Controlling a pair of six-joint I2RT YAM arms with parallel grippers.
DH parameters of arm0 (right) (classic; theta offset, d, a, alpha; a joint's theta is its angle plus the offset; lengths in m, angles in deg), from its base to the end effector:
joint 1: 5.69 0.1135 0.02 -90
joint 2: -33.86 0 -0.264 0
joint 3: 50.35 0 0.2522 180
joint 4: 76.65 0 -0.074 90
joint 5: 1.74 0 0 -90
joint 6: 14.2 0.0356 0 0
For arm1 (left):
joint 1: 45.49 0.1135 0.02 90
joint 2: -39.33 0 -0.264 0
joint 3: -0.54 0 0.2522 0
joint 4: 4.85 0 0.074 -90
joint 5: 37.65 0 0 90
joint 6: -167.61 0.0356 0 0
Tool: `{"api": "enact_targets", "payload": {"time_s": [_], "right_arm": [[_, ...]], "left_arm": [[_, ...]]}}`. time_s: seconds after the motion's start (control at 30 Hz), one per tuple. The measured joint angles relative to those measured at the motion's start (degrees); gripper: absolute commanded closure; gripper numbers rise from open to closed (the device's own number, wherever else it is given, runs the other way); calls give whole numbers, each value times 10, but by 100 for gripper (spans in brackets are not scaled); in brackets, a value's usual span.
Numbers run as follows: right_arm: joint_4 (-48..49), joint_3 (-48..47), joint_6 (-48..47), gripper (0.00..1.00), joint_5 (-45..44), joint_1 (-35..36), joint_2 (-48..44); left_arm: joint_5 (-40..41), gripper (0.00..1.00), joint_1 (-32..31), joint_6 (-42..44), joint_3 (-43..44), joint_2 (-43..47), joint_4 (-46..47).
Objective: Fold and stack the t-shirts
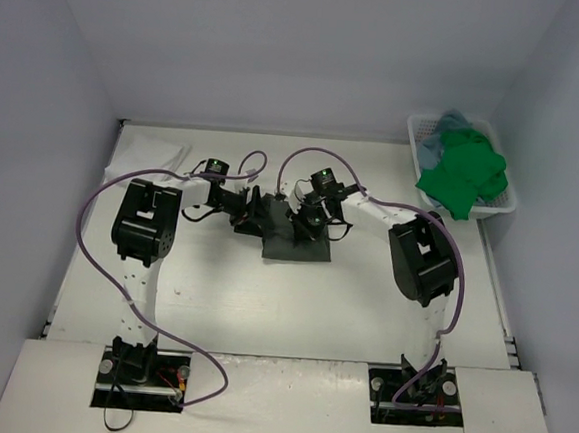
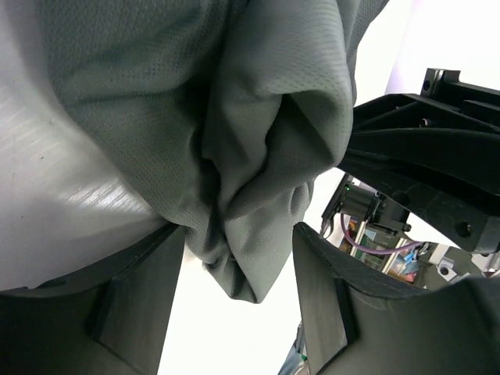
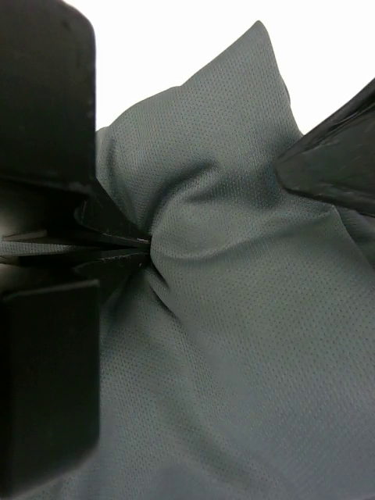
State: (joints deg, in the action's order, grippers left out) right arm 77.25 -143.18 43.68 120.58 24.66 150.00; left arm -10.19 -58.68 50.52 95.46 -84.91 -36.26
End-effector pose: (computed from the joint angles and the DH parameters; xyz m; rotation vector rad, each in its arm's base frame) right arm 0.3663 0.2365 0.1717 -1.4327 1.8772 0.6669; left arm 0.4140 -0.1295 0.1294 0.0929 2.5801 -1.6831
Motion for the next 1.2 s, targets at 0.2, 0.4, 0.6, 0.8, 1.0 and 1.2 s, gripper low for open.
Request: {"api": "enact_targets", "payload": {"time_s": [0.2,0.4,0.6,0.8,1.0,1.2], "right_arm": [[6,0,-3,100,11,-1,1],[8,0,-5,100,15,-1,1],[8,0,-5,100,18,-1,1],[8,0,-5,100,26,-4,1],[4,2,-5,100,31,-10,1],[7,6,-7,100,42,-14,1]], "left_arm": [[-9,47,-7,-12,0,-5,17],[-7,46,-28,-21,0,-6,34],[-7,46,-57,-24,0,-9,46],[-10,56,-66,-36,1,-13,57],[0,100,-77,-43,3,-35,63],[6,100,-79,-41,10,-35,52]]}}
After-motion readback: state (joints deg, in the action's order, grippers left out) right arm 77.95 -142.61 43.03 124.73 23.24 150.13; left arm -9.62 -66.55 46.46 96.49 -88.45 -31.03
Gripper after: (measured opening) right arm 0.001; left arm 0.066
